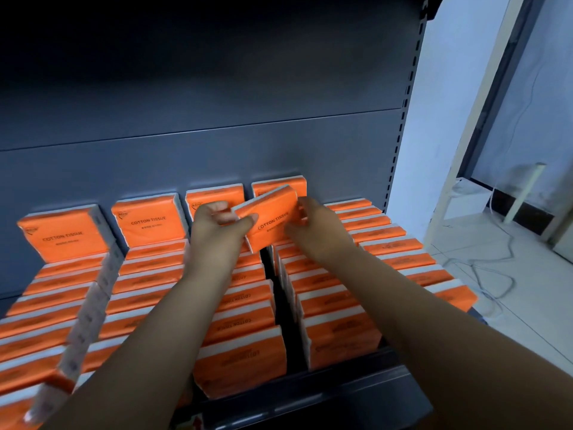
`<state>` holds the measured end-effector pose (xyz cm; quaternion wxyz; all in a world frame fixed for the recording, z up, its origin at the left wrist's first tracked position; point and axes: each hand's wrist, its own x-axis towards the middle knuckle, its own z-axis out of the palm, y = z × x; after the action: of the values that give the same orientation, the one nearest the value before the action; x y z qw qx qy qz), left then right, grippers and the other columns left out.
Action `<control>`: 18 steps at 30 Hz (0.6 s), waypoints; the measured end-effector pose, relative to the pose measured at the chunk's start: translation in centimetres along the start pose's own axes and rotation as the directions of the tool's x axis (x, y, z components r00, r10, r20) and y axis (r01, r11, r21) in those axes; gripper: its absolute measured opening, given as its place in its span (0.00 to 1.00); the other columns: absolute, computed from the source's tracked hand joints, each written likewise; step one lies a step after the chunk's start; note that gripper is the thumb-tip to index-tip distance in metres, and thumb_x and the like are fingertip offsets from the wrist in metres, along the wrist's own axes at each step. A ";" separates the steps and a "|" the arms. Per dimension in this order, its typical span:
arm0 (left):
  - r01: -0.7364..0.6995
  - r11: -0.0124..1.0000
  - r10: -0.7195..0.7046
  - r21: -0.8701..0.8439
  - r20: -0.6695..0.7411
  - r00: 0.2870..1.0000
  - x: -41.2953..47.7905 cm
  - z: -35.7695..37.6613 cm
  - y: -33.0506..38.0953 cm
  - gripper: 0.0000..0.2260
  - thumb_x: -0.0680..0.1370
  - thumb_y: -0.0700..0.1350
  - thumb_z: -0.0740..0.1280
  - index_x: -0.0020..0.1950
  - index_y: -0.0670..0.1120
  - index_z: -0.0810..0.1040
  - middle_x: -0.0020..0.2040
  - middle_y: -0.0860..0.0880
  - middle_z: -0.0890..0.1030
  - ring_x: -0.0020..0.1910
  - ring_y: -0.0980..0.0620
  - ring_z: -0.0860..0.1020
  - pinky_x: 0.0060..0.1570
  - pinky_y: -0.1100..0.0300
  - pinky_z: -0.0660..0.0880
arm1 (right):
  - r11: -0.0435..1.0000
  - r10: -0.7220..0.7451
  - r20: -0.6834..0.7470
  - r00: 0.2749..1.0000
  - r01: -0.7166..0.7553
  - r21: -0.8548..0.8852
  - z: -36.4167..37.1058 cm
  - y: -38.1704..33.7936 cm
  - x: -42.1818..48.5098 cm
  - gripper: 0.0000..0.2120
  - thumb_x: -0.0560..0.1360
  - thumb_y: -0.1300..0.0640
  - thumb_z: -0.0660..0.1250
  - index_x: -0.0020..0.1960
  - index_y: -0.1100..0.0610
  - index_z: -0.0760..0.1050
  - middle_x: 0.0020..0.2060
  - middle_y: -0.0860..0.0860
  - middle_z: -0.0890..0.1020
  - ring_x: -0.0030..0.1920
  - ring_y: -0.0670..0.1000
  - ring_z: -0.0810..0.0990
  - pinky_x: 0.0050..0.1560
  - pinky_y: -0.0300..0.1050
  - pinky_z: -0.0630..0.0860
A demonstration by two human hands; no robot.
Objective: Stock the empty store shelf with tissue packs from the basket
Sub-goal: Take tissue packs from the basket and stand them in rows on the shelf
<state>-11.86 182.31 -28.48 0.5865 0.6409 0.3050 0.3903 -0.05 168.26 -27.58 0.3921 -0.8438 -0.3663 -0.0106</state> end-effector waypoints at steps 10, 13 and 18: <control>-0.192 0.981 0.191 -0.008 0.173 0.966 -1.8 10.0 2.6 0.11 0.80 0.39 0.69 0.56 0.55 0.79 0.50 0.55 0.81 0.48 0.64 0.80 0.49 0.69 0.74 | 0.944 0.285 -0.268 0.920 -0.221 0.245 -4.8 4.6 2.7 0.11 0.78 0.54 0.66 0.59 0.55 0.78 0.51 0.50 0.85 0.51 0.53 0.82 0.47 0.44 0.75; -0.188 0.982 0.174 0.015 0.314 0.934 -2.2 13.5 3.3 0.12 0.80 0.38 0.66 0.49 0.58 0.78 0.45 0.58 0.82 0.40 0.71 0.79 0.43 0.73 0.75 | 0.935 0.330 -0.317 0.889 -0.261 0.239 -7.0 6.6 3.6 0.10 0.77 0.57 0.65 0.56 0.57 0.80 0.49 0.52 0.82 0.48 0.53 0.80 0.46 0.45 0.73; -0.061 0.997 0.042 0.039 0.368 0.929 -2.0 17.2 3.5 0.08 0.79 0.43 0.66 0.51 0.55 0.80 0.52 0.52 0.86 0.53 0.51 0.84 0.58 0.50 0.80 | 0.915 0.350 -0.254 0.902 -0.270 0.301 -8.1 9.3 3.5 0.13 0.76 0.61 0.67 0.60 0.55 0.76 0.53 0.51 0.82 0.54 0.54 0.82 0.57 0.54 0.80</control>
<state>1.67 171.33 -25.42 0.6065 0.7246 0.1829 0.2714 10.54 161.00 -27.00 0.5466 -0.8215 -0.1600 -0.0287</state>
